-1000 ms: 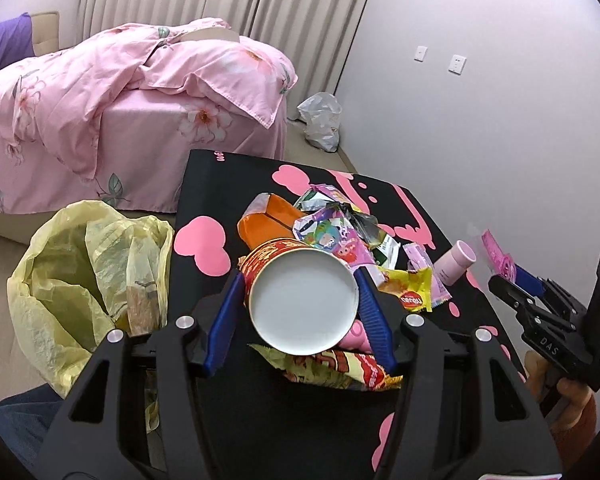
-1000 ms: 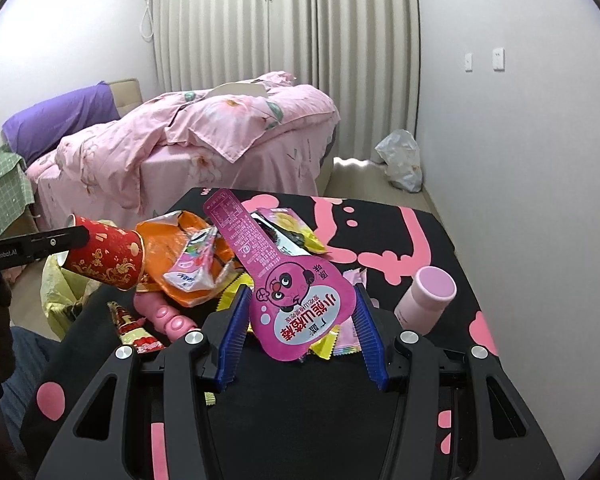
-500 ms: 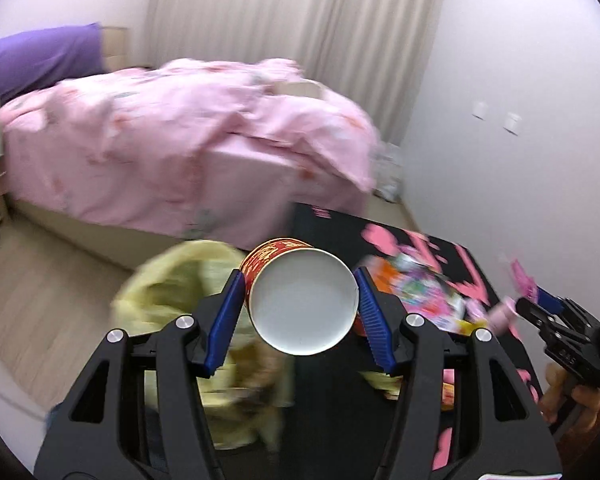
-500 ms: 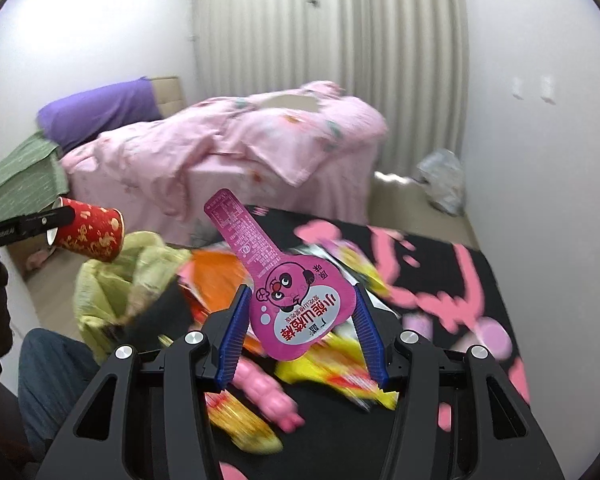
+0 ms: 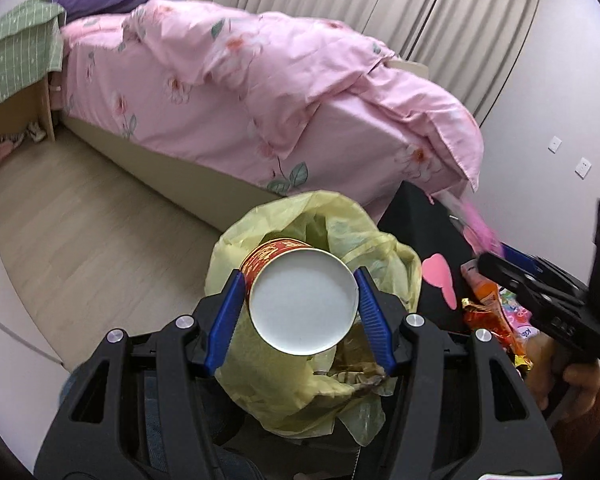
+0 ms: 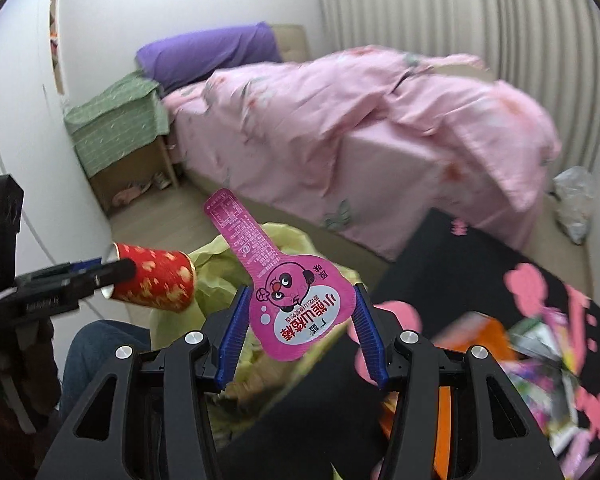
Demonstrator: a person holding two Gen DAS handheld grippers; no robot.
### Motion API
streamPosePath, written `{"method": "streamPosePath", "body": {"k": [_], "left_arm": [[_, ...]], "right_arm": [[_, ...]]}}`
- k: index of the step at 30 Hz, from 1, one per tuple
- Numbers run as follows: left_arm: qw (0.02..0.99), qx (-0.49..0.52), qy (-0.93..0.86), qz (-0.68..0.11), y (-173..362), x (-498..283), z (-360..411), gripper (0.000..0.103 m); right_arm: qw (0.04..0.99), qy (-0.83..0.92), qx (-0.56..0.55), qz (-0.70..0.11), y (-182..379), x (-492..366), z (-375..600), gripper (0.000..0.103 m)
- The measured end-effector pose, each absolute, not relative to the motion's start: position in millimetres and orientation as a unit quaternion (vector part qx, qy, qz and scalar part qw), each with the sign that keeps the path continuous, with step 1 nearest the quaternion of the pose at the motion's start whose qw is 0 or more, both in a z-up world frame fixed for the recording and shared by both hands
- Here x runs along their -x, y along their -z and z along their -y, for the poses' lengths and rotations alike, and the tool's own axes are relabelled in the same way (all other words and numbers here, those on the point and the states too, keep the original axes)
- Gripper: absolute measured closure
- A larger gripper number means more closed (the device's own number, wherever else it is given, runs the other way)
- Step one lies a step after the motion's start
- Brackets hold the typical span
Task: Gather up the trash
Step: 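Lift the red cup with the left tool and drop it into the yellow bag, then grasp the pink-and-blue candy wrapper with the left tool while the right tool grasps a gold snack bag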
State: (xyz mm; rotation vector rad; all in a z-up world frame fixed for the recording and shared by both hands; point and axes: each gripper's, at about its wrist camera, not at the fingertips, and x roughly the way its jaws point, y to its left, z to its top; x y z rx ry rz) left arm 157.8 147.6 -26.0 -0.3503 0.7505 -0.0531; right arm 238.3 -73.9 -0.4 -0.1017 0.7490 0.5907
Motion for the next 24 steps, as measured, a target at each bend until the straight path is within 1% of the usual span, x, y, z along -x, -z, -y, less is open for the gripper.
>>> {"method": "streamPosePath", "body": {"k": [3, 5, 7, 8, 10, 12, 16, 24], "left_arm": [[0.911, 0.185, 0.025, -0.369, 37.6, -166.9, -153.5, 0.05], [0.904, 0.22, 0.029, -0.365, 42.4, -174.5, -163.0, 0.05], [0.898, 0.263, 0.044, -0.35, 43.2, -182.0, -174.9, 0.044], [0.897, 0.271, 0.048, -0.345, 43.0, -184.0, -177.3, 0.038], [0.9, 0.274, 0.045, -0.336, 40.3, -188.9, -179.4, 0.037], [0.903, 0.271, 0.038, -0.332, 38.2, -191.2, -178.5, 0.037], [0.907, 0.266, 0.019, -0.325, 35.0, -189.0, -179.5, 0.037], [0.914, 0.253, 0.018, -0.317, 27.0, -177.4, -171.6, 0.037]], "right_arm": [[0.881, -0.297, 0.07, -0.362, 14.3, -247.5, 52.6, 0.055], [0.873, -0.316, 0.083, -0.362, 25.4, -248.9, 42.3, 0.055], [0.854, -0.343, 0.083, -0.382, 37.2, -251.0, 36.6, 0.054], [0.847, -0.347, 0.084, -0.395, 44.6, -253.2, 33.1, 0.053], [0.844, -0.34, 0.091, -0.404, 53.3, -254.3, 29.7, 0.04], [0.842, -0.337, 0.088, -0.413, 56.1, -255.4, 29.0, 0.037], [0.846, -0.322, 0.072, -0.419, 50.8, -255.3, 40.6, 0.036], [0.885, -0.266, 0.061, -0.377, 18.3, -227.3, 102.7, 0.036]]}}
